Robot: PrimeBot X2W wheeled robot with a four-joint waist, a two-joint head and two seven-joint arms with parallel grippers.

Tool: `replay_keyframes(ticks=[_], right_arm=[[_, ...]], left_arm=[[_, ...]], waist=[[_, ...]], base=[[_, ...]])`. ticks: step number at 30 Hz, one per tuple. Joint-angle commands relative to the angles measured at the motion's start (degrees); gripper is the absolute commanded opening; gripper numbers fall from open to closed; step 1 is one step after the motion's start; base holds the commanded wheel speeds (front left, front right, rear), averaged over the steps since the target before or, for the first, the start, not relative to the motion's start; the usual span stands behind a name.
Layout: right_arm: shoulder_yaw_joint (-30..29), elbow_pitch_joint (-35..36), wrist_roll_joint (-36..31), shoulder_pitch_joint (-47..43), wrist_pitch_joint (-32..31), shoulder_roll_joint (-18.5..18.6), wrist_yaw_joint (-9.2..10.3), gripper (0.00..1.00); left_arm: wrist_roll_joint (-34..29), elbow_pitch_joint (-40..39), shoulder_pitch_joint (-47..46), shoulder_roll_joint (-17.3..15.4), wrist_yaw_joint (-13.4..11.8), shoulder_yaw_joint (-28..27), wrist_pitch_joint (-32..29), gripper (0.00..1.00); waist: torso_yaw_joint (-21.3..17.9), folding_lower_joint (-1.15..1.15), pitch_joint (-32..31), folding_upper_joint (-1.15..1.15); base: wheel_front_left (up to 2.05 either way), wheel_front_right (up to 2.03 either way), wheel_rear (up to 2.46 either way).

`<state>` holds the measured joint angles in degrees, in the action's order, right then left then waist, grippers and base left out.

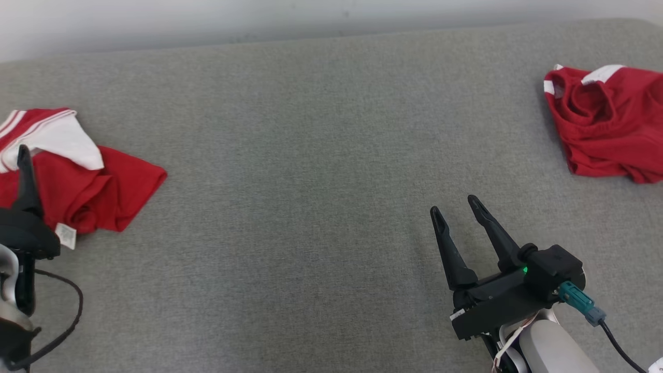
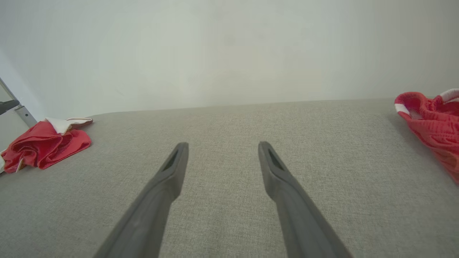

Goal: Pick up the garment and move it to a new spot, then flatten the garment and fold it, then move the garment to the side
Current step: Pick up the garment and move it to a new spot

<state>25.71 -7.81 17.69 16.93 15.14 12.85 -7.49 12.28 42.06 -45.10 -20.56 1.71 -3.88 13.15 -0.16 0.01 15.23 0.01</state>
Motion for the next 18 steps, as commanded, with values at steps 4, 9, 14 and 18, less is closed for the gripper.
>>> replay_keyframes(ticks=[4, 9, 14, 18], right_arm=[[0.4, 0.0, 0.4, 1.1, 0.1, -0.2, -0.01, 1.0], [0.6, 0.0, 0.4, 1.4, 0.1, -0.3, -0.01, 1.0], [0.6, -0.2, 0.2, 1.5, 0.1, -0.4, -0.01, 1.0], [0.8, -0.5, 0.4, 1.9, 0.1, -0.4, -0.01, 1.0]], left_arm=[[0.7, 5.5, -2.5, -1.5, 0.8, 0.3, -0.6, 1.0], [0.6, 10.9, -4.8, -2.9, 1.6, 1.1, -1.8, 1.0], [-0.1, 15.7, -7.7, -4.4, 2.6, 2.6, -4.8, 1.0], [-0.7, 19.2, -10.0, -4.9, 3.1, 4.0, -7.4, 1.0]], waist=[[-2.1, -0.01, 2.3, -0.01], [-2.9, -0.01, 2.9, -0.01], [-3.4, -0.01, 3.2, -0.01], [-3.7, -0.01, 3.5, -0.01]], base=[[0.0, 0.0, 0.0], [0.0, 0.0, 0.0], [0.0, 0.0, 0.0], [0.0, 0.0, 0.0]])
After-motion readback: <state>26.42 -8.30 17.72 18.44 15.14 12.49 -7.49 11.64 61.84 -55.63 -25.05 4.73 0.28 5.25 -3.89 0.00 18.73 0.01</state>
